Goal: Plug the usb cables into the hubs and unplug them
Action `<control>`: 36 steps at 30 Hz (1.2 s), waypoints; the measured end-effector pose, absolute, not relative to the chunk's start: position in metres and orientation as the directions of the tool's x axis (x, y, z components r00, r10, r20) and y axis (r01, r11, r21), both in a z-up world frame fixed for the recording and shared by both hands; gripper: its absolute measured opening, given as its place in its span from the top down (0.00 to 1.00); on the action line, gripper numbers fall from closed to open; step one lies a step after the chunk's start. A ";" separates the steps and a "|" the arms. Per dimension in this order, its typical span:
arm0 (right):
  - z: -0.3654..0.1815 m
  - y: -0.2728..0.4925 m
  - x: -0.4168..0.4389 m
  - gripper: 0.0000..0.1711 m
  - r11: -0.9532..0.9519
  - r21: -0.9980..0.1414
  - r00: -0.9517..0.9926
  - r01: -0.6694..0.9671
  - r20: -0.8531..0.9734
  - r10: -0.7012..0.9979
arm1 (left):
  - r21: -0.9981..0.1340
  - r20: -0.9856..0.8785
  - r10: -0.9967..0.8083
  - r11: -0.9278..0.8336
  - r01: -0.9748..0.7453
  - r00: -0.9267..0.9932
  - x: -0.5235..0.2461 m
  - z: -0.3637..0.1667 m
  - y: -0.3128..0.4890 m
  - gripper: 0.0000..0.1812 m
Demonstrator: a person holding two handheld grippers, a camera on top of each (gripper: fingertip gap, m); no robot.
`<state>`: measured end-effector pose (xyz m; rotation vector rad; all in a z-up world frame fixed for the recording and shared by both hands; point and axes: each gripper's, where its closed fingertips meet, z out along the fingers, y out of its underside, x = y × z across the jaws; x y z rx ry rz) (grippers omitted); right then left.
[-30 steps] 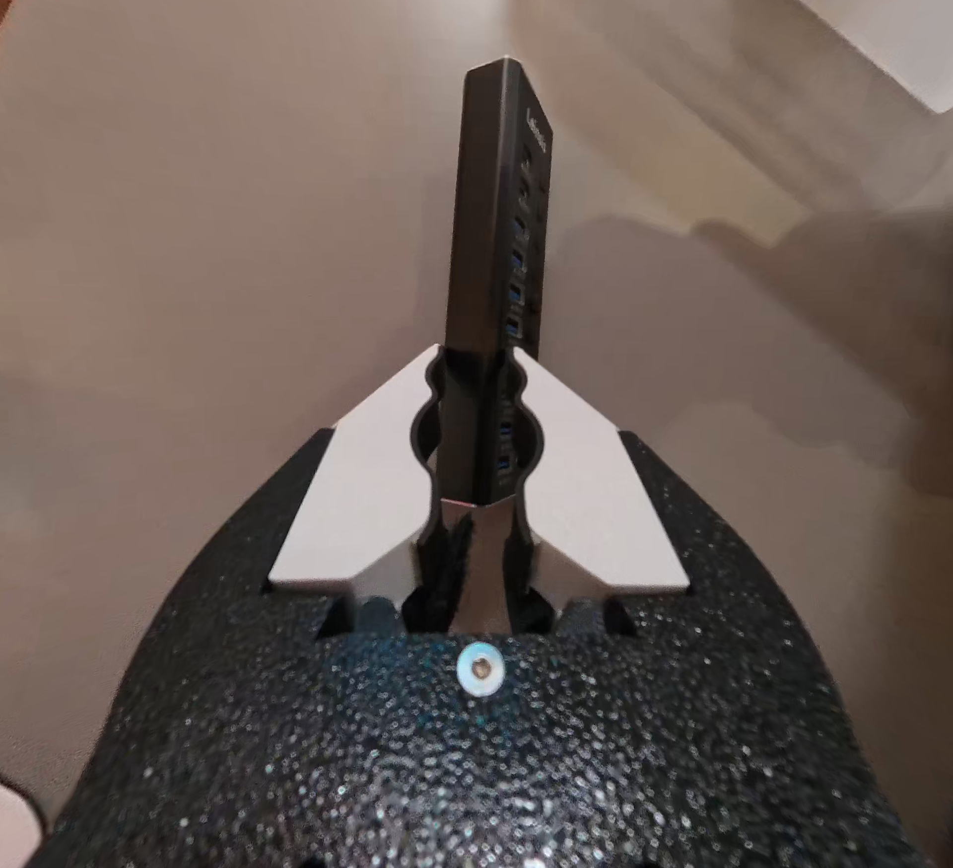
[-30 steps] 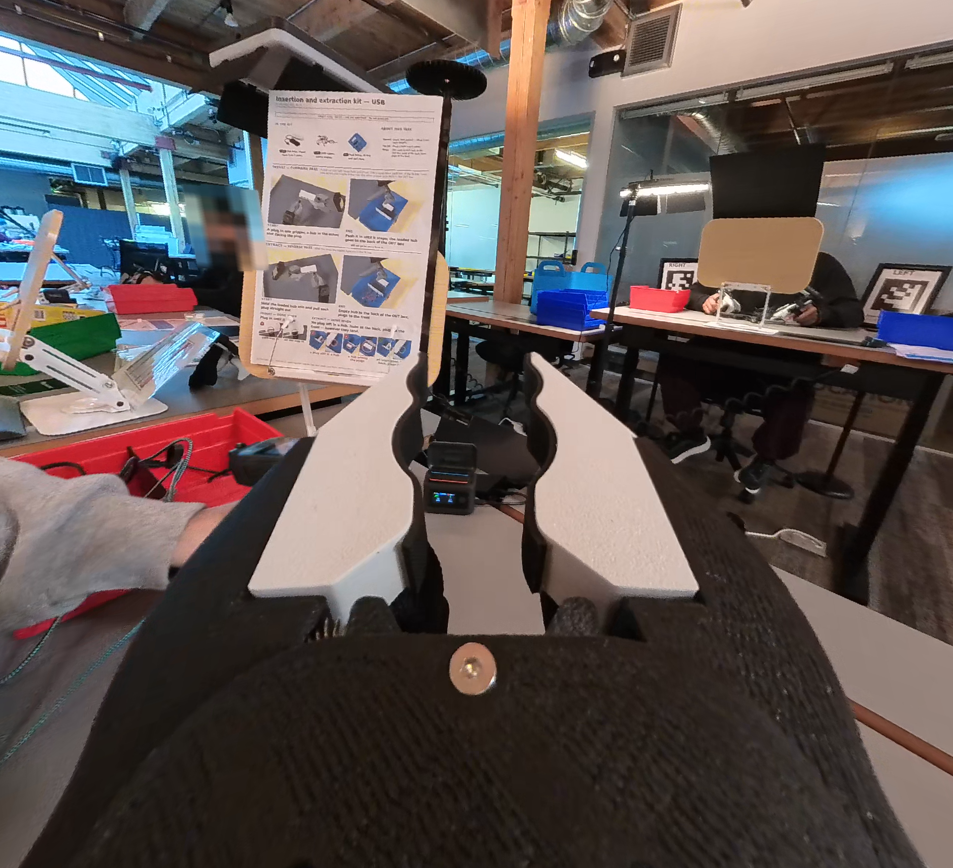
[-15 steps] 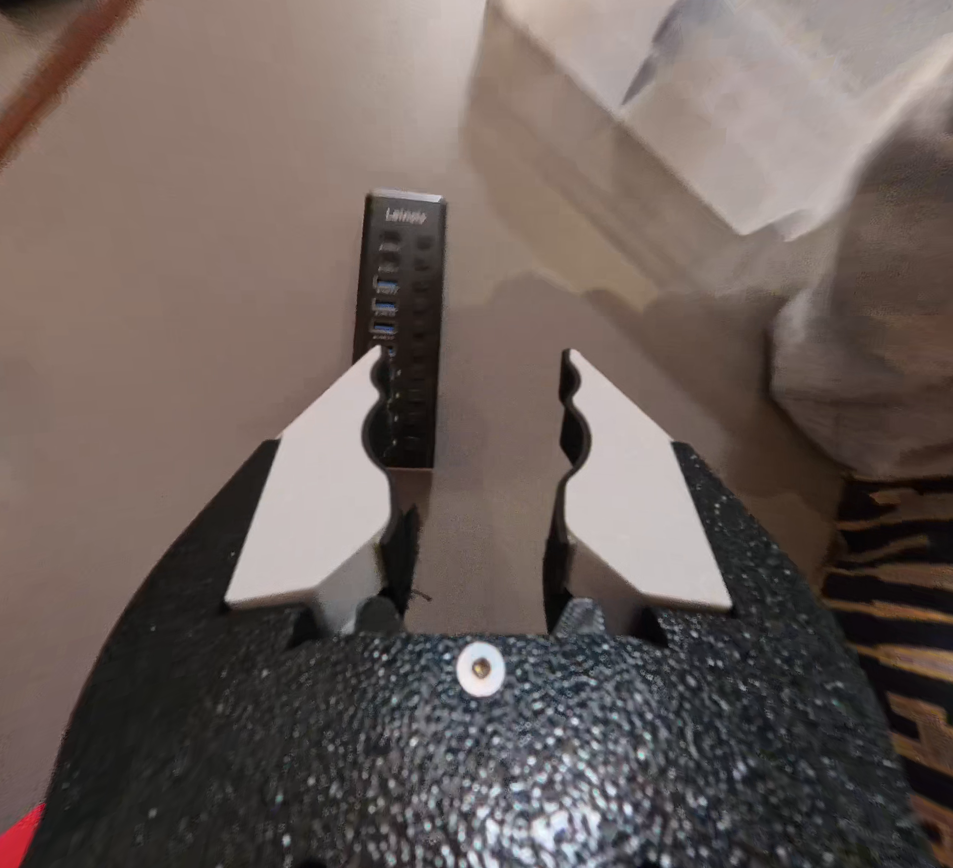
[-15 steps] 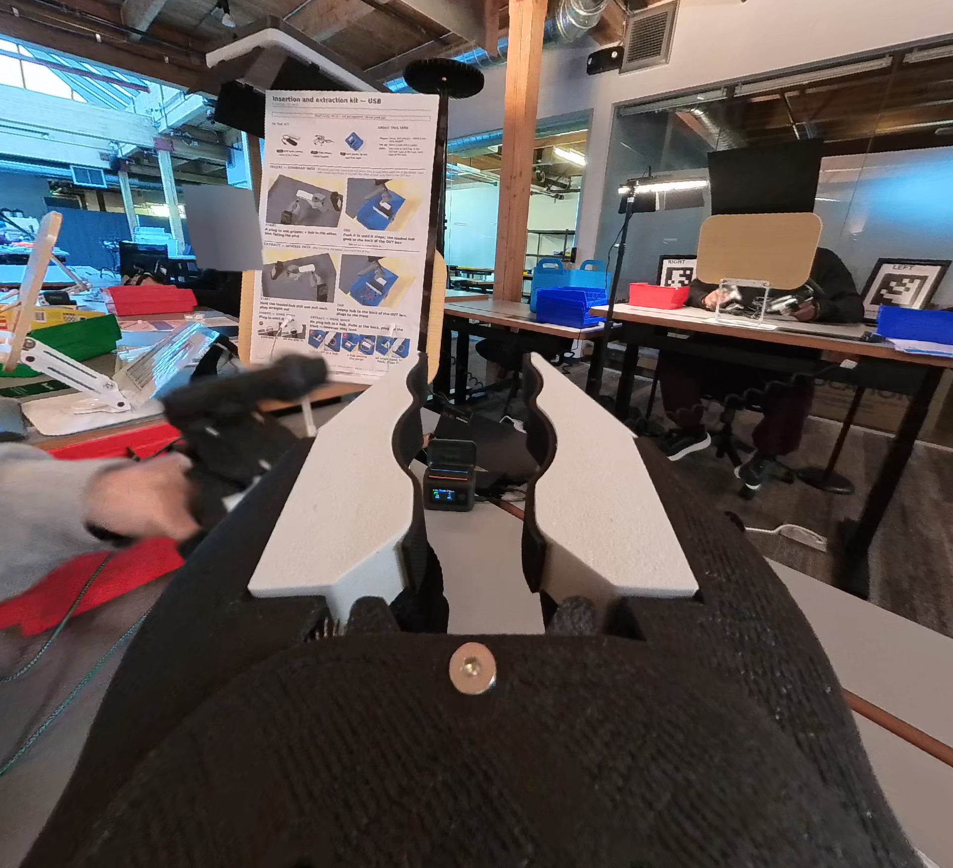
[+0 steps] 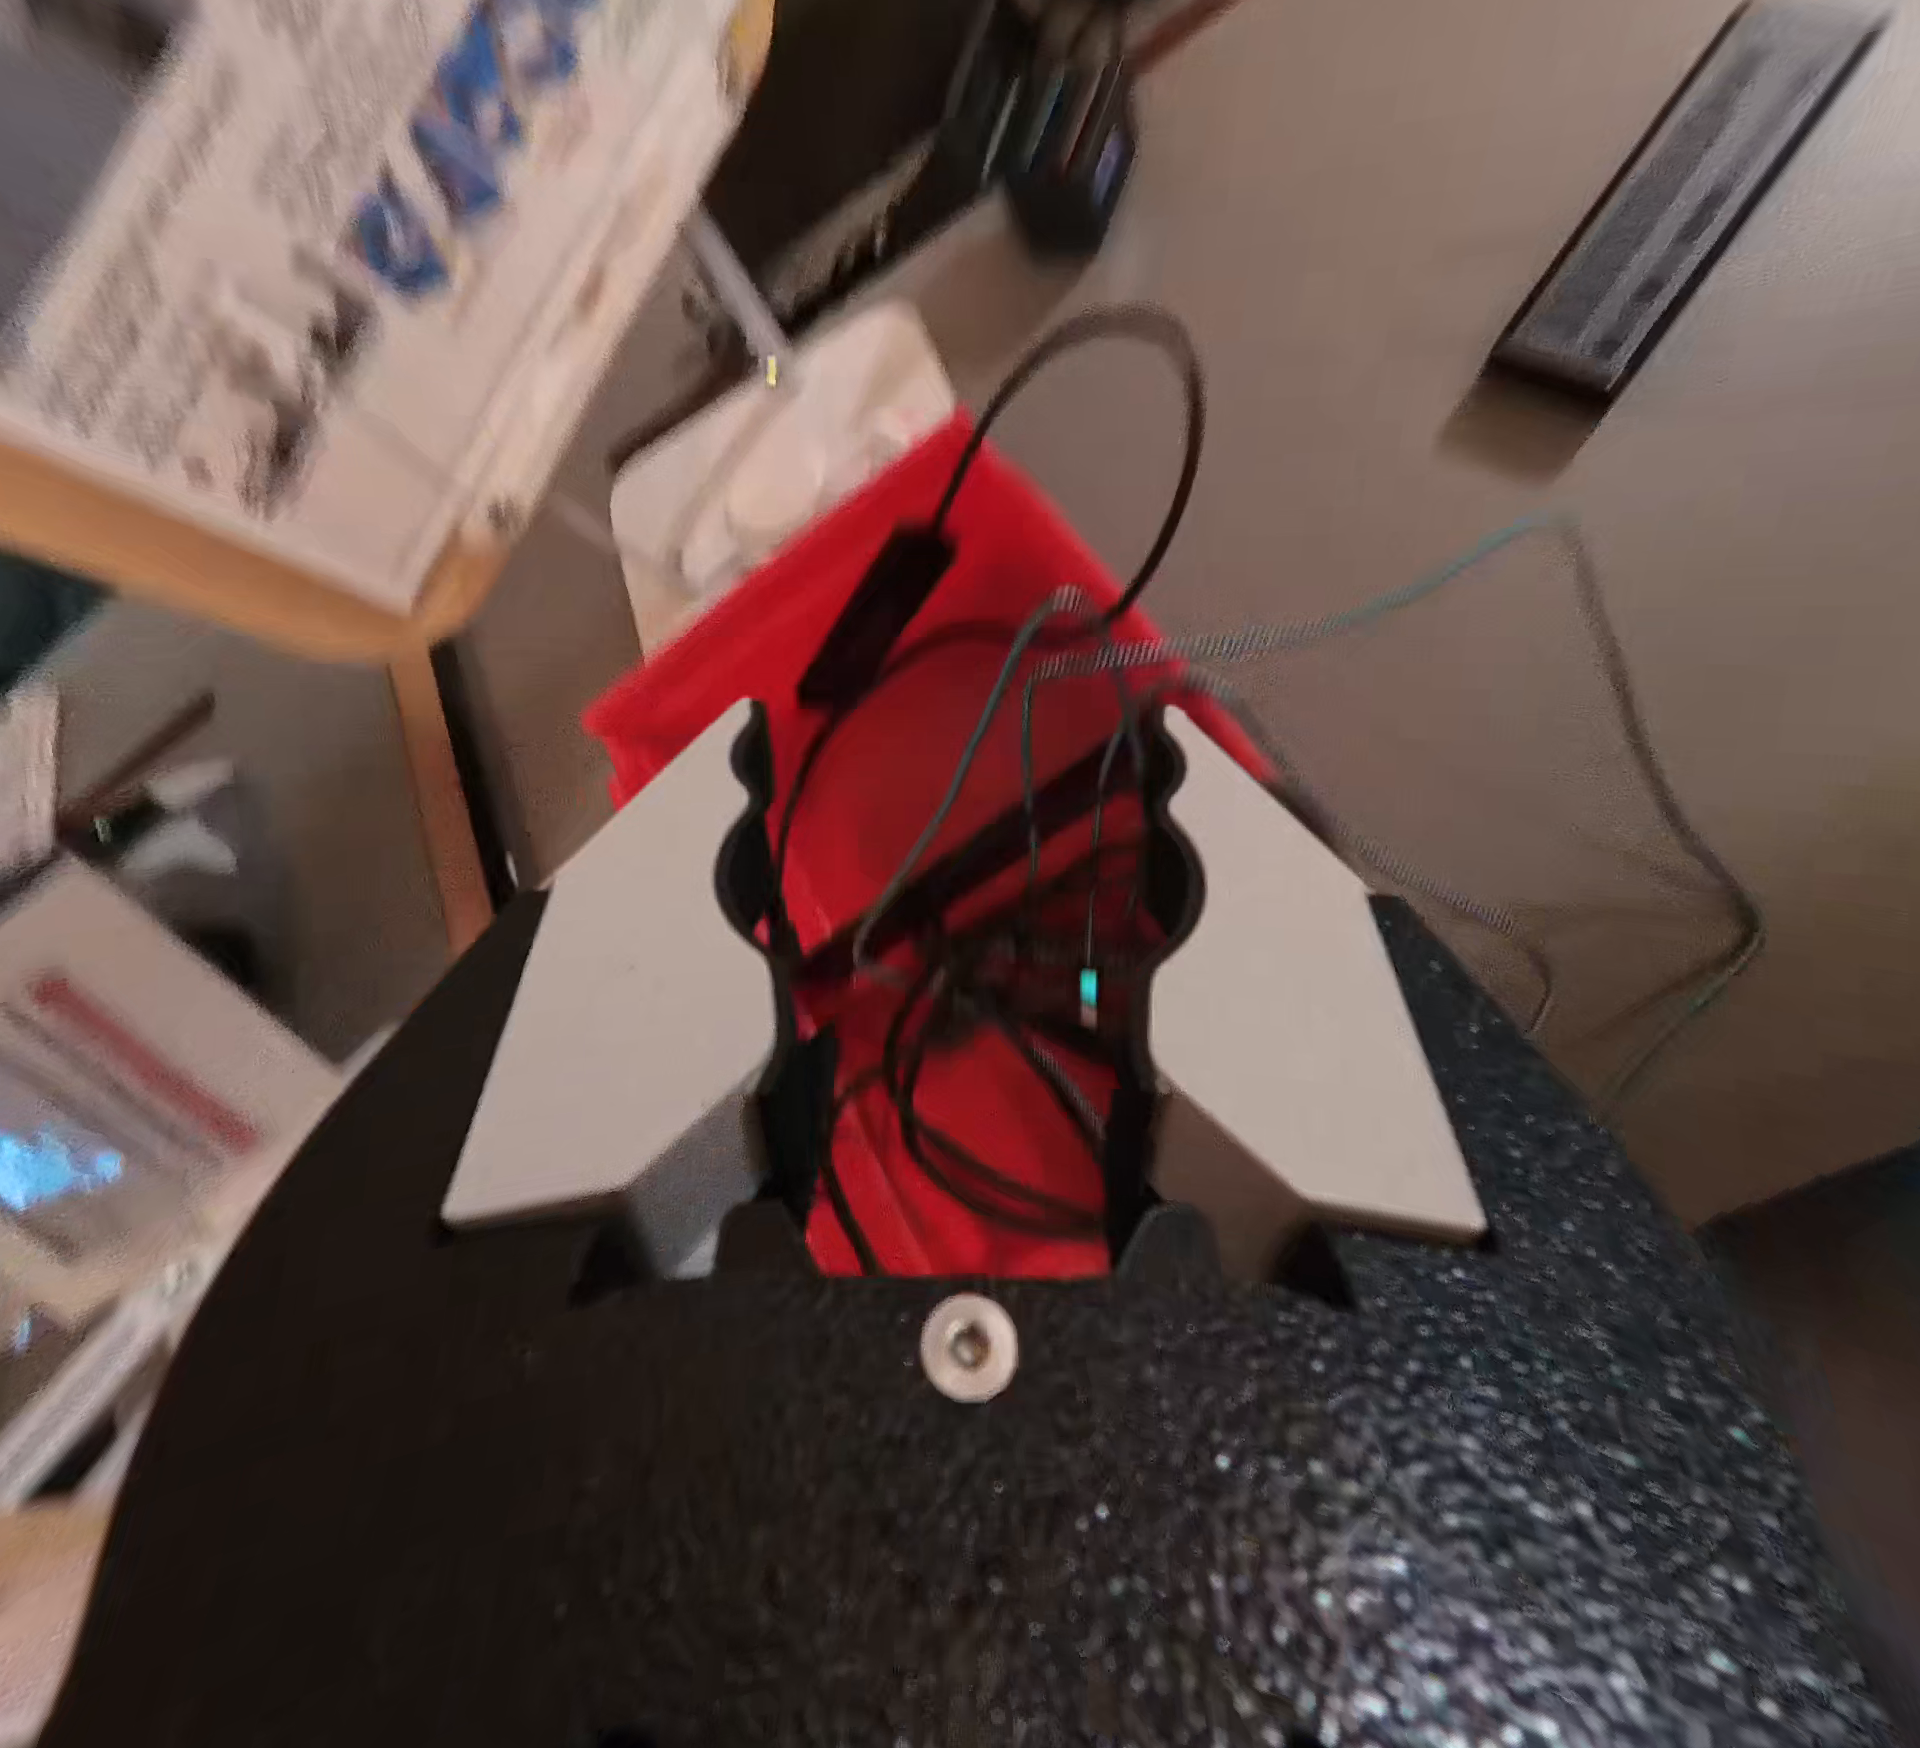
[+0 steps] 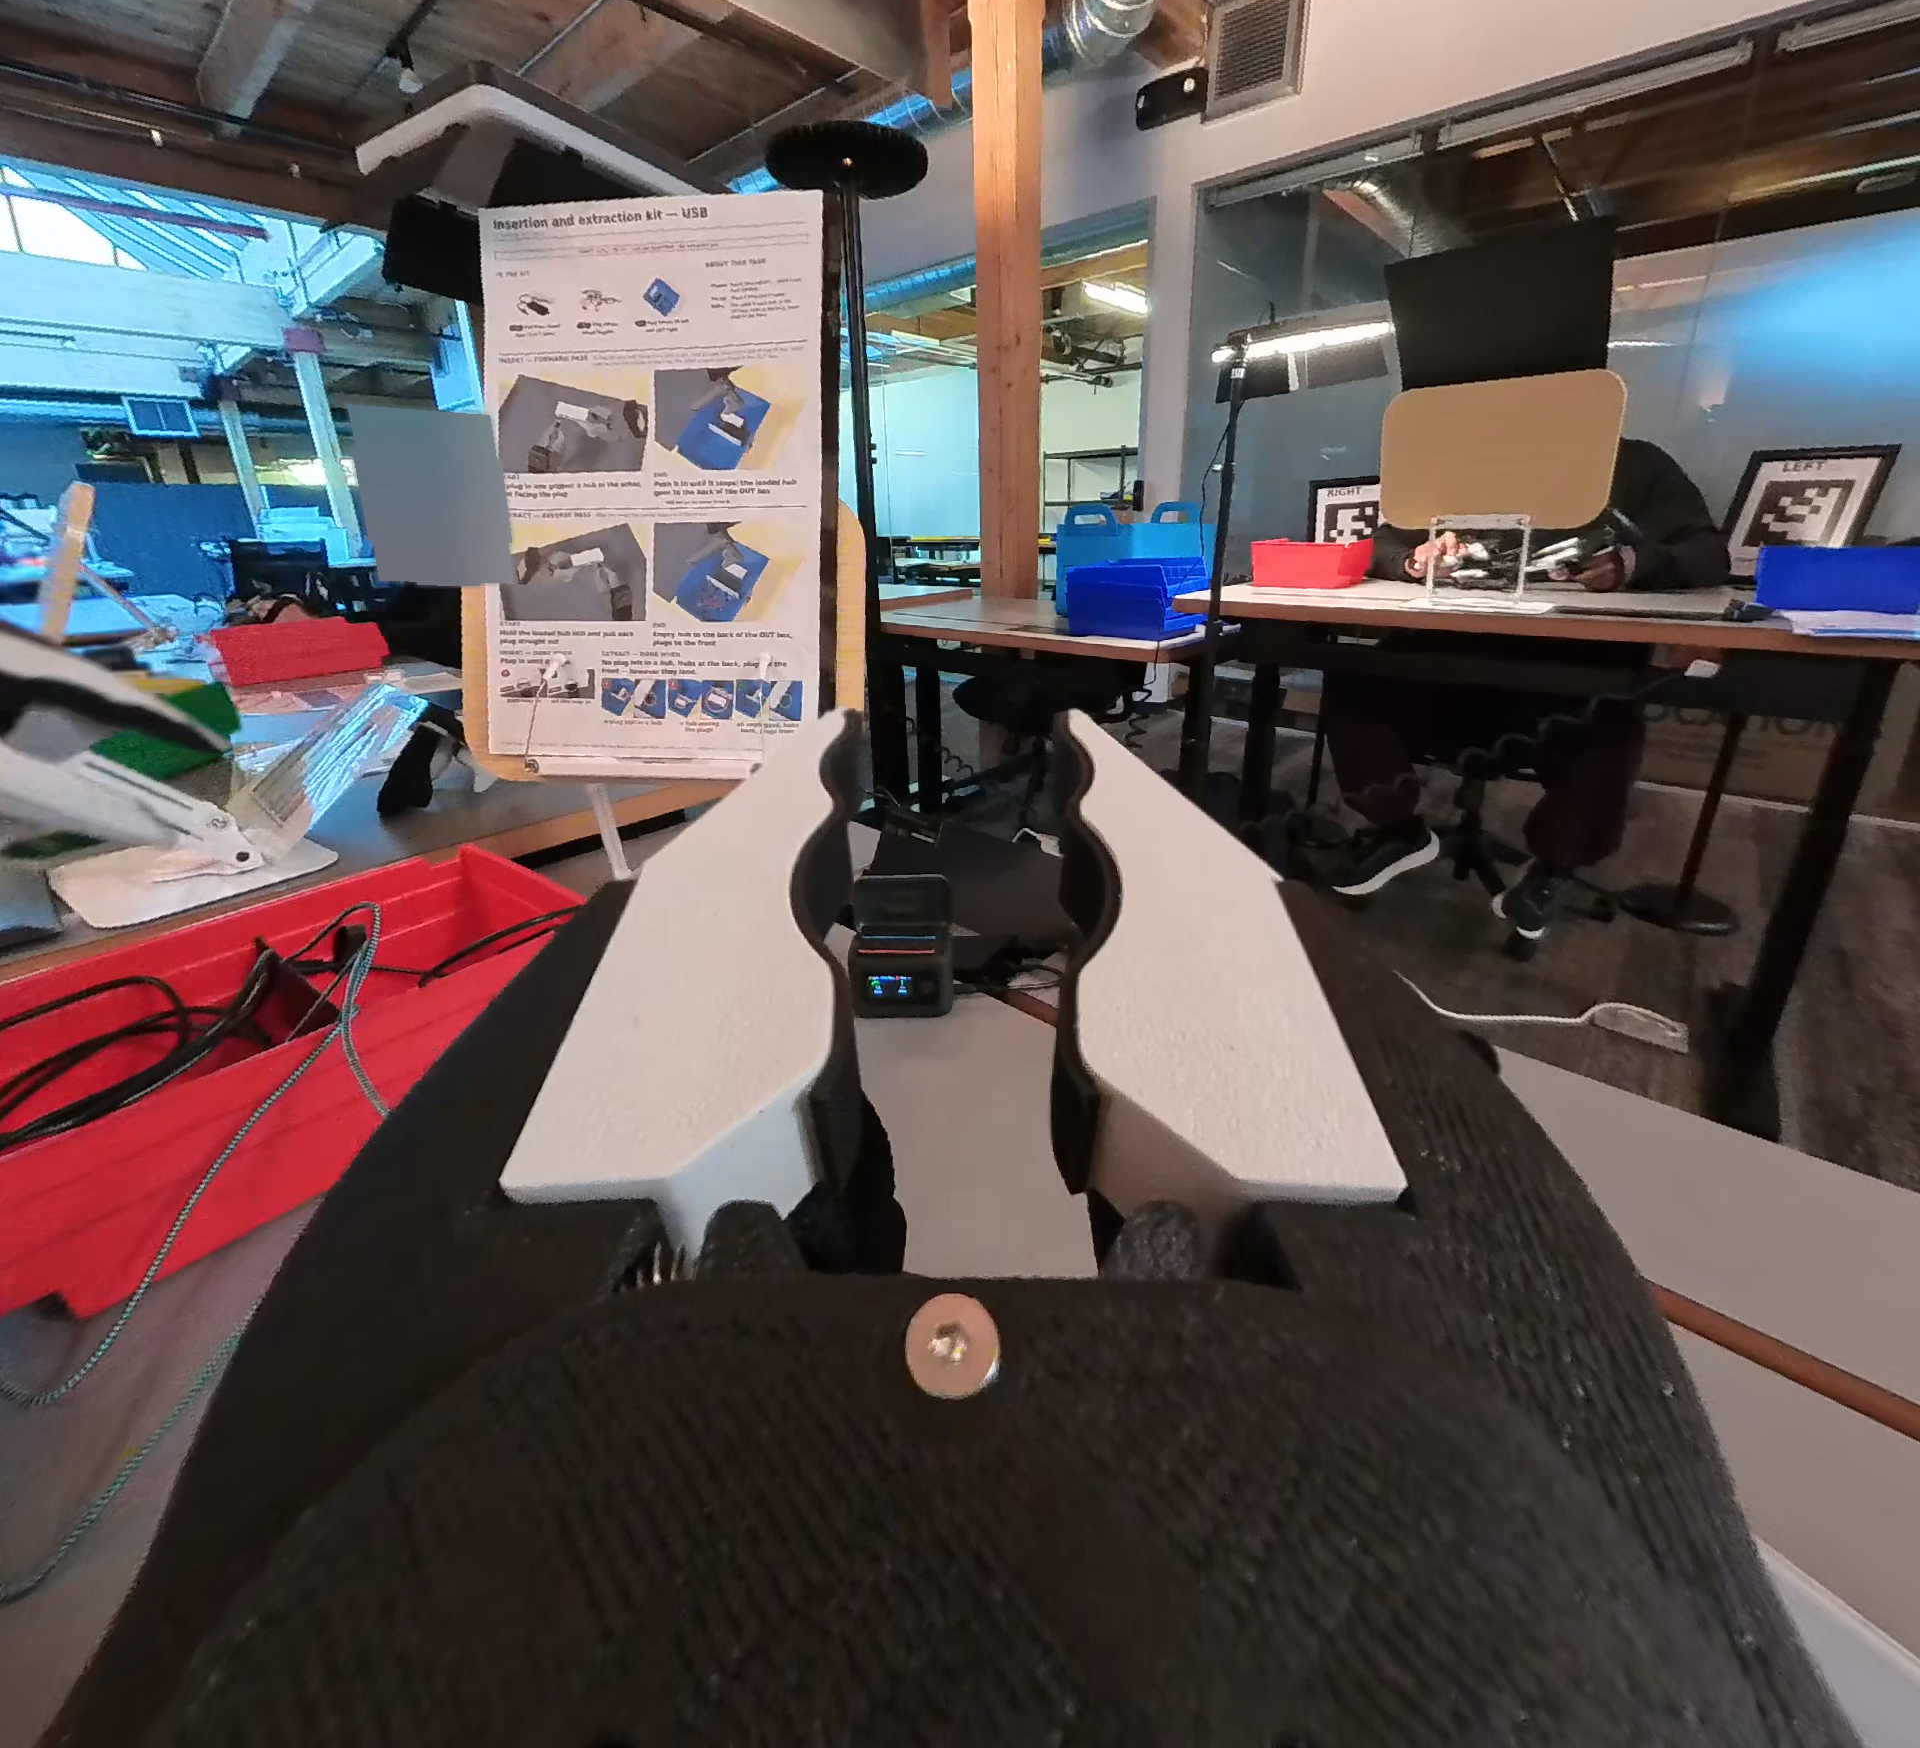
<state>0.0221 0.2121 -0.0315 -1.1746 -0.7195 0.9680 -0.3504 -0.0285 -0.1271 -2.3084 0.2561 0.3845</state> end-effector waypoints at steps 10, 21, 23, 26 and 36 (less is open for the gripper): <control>-0.034 0.208 0.010 0.80 0.106 -0.977 0.431 -0.184 0.017 0.902 | -0.451 0.030 0.145 -0.881 0.143 0.989 -0.368 -0.270 -0.111 0.57; -0.038 0.207 0.003 0.80 0.100 -0.983 0.421 -0.157 0.026 0.907 | -0.392 -0.013 0.148 -0.911 0.131 0.989 -0.372 -0.299 -0.107 0.89; -0.038 0.207 0.002 0.80 0.099 -0.983 0.418 -0.156 0.025 0.908 | -0.400 -0.040 0.140 -0.910 0.112 0.989 -0.374 -0.289 -0.108 0.98; -0.039 0.208 0.003 0.80 0.095 -0.983 0.416 -0.160 0.021 0.909 | -0.447 -0.116 0.140 -0.891 0.074 0.983 -0.381 -0.256 -0.110 0.99; -0.036 0.208 0.009 0.80 0.087 -0.978 0.407 -0.189 0.003 0.913 | -0.599 -0.557 0.201 -0.769 -0.223 0.806 -0.393 -0.053 -0.109 0.99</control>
